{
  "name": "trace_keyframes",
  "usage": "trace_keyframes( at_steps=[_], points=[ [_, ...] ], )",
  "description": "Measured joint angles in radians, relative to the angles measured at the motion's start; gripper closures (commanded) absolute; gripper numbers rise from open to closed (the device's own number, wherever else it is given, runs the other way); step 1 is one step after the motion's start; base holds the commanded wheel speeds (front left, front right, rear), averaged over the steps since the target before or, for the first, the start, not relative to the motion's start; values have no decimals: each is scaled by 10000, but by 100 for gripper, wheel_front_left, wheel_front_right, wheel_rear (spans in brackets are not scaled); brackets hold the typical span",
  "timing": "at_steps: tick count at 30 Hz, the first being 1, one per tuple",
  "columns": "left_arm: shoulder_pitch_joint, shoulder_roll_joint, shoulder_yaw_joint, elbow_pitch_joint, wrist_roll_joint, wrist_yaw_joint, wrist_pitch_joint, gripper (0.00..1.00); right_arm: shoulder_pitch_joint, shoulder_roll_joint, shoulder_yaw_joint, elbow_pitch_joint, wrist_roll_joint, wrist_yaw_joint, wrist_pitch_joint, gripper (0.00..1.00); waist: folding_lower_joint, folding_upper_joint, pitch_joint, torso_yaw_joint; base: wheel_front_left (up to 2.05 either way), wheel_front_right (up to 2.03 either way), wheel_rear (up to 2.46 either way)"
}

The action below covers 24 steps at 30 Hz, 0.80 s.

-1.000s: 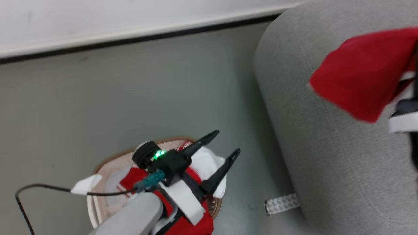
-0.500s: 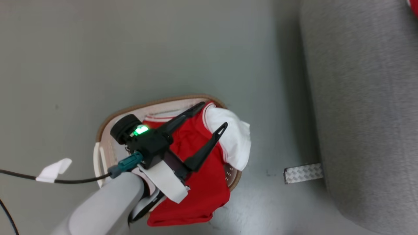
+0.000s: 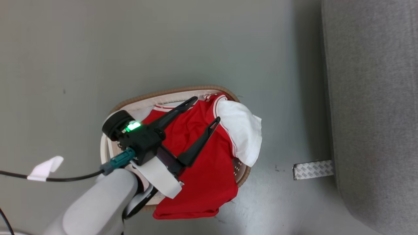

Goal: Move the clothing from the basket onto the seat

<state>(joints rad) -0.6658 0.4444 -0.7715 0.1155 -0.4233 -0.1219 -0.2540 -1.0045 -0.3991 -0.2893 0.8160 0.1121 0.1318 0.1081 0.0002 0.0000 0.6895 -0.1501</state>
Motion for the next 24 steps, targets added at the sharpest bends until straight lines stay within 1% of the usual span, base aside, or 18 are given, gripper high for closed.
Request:
trace_keyframes(
  at_steps=[3, 5, 8, 11, 13, 15, 18, 21, 24],
  points=[
    [35, -27, -35, 96, -4, 6, -23, 0, -4, -13, 301, 366, -38, 0, -90, 0, 0, 0, -223, -55, 0, 0, 0],
    [91, -132, -90, 190, -25, 6, -27, 0, 23, -67, 742, 604, -40, 0, -23, 0, -1, 0, -446, -83, 0, 0, 0],
    [225, -270, -98, 382, -121, 31, -33, 0, 230, -182, 1384, 849, 251, 0, 174, 0, -1, 0, -886, -109, 0, 0, 0],
    [441, -447, -63, 654, -224, 90, -42, 0, 780, -481, 2157, 930, 715, 0, 389, 0, -1, 0, -1437, -127, 0, 0, 0],
    [621, -612, -19, 802, -318, 157, -71, 0, 1129, -625, 2638, 825, 1281, 0, 516, 0, -2, 0, -1858, -130, 0, 0, 0],
    [824, -736, 88, 963, -391, 232, -73, 0, 1529, -805, 3158, 497, 1864, 0, 650, 0, -2, 0, -2312, -129, 0, 0, 0],
    [1136, -890, 293, 1160, -485, 349, -79, 0, 2104, -1402, 3779, -217, 2502, 0, 849, 0, -2, -1, -3015, -116, 0, 0, 0],
    [1406, -1072, 608, 1267, -646, 441, -90, 0, 2487, -1720, 4080, -1304, 3279, 0, 874, 0, -3, 0, -3720, -81, 0, 0, 0],
    [1697, -1172, 989, 1367, -719, 535, -90, 0, 2893, -1889, 4311, -2418, 3664, 0, 844, 0, -3, -1, -4395, -7, 0, 0, 0]
  ],
)
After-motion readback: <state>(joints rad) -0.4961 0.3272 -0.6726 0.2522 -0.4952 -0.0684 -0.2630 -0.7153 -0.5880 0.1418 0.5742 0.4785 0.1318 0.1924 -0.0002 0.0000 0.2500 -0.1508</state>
